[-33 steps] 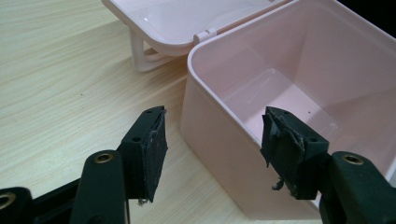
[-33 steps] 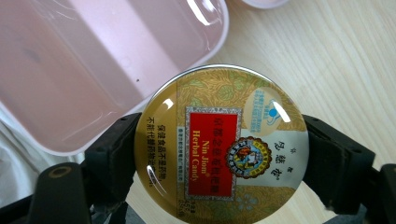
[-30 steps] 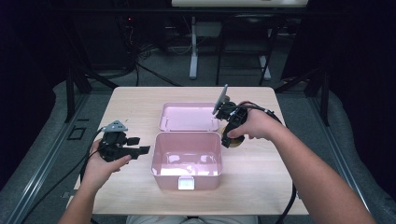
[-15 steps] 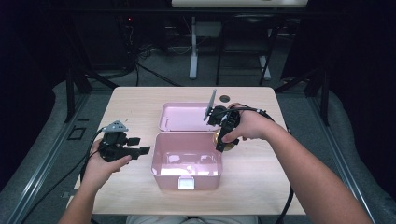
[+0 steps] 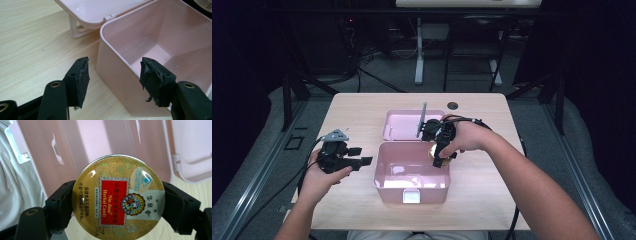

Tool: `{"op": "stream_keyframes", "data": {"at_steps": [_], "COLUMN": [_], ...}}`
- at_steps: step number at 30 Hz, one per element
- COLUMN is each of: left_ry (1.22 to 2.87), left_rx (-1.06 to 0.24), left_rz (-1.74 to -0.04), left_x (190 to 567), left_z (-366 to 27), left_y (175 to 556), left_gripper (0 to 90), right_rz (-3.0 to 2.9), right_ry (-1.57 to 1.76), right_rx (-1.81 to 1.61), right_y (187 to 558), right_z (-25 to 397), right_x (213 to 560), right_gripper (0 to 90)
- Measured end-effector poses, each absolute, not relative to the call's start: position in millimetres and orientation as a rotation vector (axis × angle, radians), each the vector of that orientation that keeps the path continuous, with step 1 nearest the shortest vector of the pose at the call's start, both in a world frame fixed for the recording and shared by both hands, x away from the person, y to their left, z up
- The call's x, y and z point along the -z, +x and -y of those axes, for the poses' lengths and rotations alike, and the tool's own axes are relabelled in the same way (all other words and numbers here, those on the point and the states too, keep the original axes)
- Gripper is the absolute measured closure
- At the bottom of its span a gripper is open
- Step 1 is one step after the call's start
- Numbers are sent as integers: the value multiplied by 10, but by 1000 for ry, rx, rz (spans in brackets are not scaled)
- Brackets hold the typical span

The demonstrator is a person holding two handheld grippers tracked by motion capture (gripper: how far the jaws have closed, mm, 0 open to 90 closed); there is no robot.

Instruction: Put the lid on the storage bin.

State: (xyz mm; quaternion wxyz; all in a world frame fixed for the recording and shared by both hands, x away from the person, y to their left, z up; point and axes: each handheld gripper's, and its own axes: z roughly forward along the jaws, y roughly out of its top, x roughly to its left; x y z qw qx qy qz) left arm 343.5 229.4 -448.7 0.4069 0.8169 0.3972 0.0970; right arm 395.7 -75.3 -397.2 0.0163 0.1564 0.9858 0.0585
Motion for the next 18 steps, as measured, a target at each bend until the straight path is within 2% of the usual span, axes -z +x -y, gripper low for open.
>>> {"op": "stream_keyframes", "data": {"at_steps": [18], "left_ry": [2061], "left_rx": [-244], "left_rz": [-1005], "left_x": [4499], "left_z": [-2296], "left_y": [3438], "left_gripper": [399], "right_rz": [-3083], "right_ry": [274], "right_rx": [-146], "right_y": [3927], "right_z": [553], "right_x": [4165], "right_gripper": [196]}}
